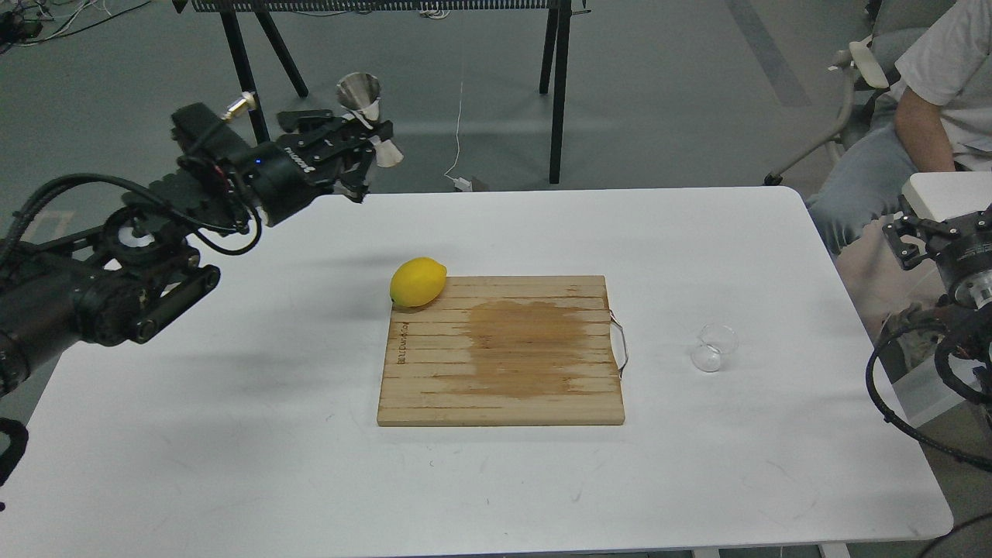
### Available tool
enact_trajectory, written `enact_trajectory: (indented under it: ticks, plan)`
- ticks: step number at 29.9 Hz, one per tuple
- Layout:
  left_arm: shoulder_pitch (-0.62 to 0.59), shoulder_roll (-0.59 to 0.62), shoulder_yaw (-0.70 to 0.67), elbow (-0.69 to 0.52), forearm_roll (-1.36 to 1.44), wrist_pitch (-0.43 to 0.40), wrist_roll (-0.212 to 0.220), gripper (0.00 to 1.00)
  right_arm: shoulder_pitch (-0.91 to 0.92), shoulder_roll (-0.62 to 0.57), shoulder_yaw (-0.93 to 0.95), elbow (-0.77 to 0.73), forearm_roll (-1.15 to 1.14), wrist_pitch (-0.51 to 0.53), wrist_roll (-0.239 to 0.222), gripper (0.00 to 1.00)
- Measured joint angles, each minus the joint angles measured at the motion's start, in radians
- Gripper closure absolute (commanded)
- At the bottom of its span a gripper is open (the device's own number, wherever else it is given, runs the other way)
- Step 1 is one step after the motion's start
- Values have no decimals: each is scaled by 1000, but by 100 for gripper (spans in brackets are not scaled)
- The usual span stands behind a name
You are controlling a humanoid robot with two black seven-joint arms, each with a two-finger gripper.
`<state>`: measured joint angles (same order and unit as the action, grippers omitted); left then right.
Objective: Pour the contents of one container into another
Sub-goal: 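Carry the jigger with the left gripper over the cutting board, then lower the jigger upright onto the board beside the lemon, open left gripper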
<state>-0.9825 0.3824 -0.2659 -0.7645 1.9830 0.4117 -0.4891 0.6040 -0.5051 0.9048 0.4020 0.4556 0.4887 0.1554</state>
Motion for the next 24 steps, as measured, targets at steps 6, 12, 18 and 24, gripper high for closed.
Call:
enact_trajectory:
  ticks: [6,12,18,24]
  plan:
    - [9,-159,124,-3,114,-32,3,89,-8,-15,2,-2,1,0,1,0]
    - [77,-223,218,20,122,-37,44,88,-10,-22,2,-3,2,0,1,0]
    - [116,-266,224,129,124,-15,50,88,-10,-22,10,5,2,0,1,0]
    - [153,-272,226,162,132,15,50,87,-10,-25,27,9,2,0,2,0]
